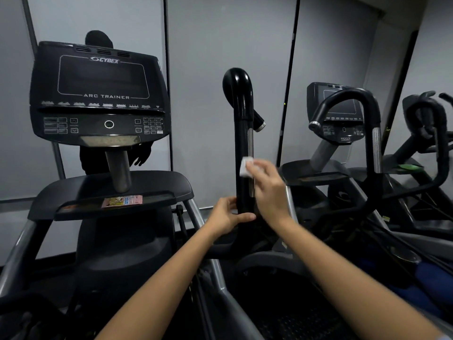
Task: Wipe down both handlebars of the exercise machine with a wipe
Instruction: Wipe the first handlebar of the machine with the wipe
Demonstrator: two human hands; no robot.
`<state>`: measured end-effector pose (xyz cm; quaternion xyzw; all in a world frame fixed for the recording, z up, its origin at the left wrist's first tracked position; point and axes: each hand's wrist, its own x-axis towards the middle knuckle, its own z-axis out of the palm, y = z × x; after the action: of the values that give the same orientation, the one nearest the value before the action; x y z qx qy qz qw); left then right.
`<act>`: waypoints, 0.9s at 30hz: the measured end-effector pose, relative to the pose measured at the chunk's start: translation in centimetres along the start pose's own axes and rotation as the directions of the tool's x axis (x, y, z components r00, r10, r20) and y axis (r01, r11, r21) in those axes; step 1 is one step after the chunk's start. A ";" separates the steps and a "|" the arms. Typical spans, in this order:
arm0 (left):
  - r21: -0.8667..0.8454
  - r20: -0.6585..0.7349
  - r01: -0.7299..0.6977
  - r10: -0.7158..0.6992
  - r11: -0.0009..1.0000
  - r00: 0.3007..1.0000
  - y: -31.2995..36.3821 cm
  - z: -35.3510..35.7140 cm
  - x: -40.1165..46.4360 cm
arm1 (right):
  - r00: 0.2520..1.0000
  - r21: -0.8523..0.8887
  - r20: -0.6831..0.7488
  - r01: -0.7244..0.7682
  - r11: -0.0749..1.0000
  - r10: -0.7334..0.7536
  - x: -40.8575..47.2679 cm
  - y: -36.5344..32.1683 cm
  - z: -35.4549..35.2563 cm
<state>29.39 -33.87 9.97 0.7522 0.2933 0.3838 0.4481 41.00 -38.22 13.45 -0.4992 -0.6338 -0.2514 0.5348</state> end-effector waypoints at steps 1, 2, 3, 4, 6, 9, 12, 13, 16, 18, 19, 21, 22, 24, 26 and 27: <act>0.008 -0.002 -0.012 0.012 1.000 1.000 0.0 0.0 0.0 | 0.999 0.017 -0.033 -0.037 0.999 0.038 2.4 -0.4 0.1; 0.016 -0.007 -0.023 0.023 1.000 1.000 0.1 0.1 -0.1 | 0.995 0.037 -0.051 -0.079 0.996 0.081 4.7 -0.7 0.3; 0.017 -0.015 -0.035 0.035 0.999 0.999 0.1 0.2 -0.2 | 0.992 0.065 -0.066 -0.106 0.992 0.111 6.5 -1.0 0.3; 0.015 -0.022 -0.042 0.043 0.999 0.999 0.1 0.2 -0.2 | 0.990 0.089 -0.075 -0.114 0.989 0.121 7.5 -1.1 0.4; 0.019 -0.027 -0.040 0.041 0.999 0.999 0.0 0.2 -0.3 | 0.990 0.103 -0.083 -0.106 0.989 0.115 6.7 -1.1 0.6; 0.004 -0.010 -0.028 0.029 1.000 1.000 0.2 0.2 -0.3 | 0.989 0.108 -0.076 -0.117 0.987 0.126 0.0 -0.3 1.0; 0.016 -0.003 0.000 0.000 1.000 1.000 0.3 0.1 -0.2 | 0.975 0.169 -0.016 -0.215 0.962 0.221 -5.5 0.2 0.9; 0.020 -0.004 0.006 -0.006 1.000 1.000 0.3 0.1 -0.2 | 0.968 0.194 -0.019 -0.240 0.951 0.248 -5.7 0.1 0.8; 0.002 0.006 0.046 -0.046 0.999 0.999 0.4 0.1 -0.2 | 0.942 0.252 -0.074 -0.300 0.920 0.328 -1.6 -1.0 0.6; 0.021 0.006 0.033 -0.033 0.999 0.999 0.4 0.1 -0.2 | 0.940 0.263 -0.097 -0.291 0.920 0.326 3.0 -1.7 0.3; 0.042 0.006 0.023 -0.024 0.999 1.000 0.5 0.2 -0.3 | 0.939 0.264 -0.098 -0.295 0.918 0.330 5.0 -1.8 0.2; 0.050 0.002 0.025 -0.025 0.998 1.000 0.6 0.2 -0.3 | 0.926 0.286 -0.084 -0.331 0.900 0.367 7.3 -1.7 0.2; 0.043 0.000 0.036 -0.037 0.998 0.999 0.5 0.2 -0.3 | 0.920 0.293 -0.085 -0.345 0.892 0.383 7.2 -1.7 0.3; 0.019 0.001 0.054 -0.054 0.998 0.999 0.6 0.2 -0.4 | 0.908 0.292 -0.092 -0.368 0.883 0.409 5.1 -1.4 0.7; 0.021 -0.003 0.045 -0.045 0.999 0.999 0.5 0.2 -0.4 | 0.893 0.288 -0.068 -0.409 0.866 0.445 1.8 -0.9 1.2; 0.040 -0.003 0.034 -0.034 0.999 0.999 0.5 0.1 -0.3 | 0.888 0.289 -0.044 -0.428 0.856 0.458 0.5 -0.7 1.3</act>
<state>29.34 -34.41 10.31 0.7556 0.3142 0.3708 0.4391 39.80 -37.17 13.68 -0.5387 -0.4992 -0.0596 0.6760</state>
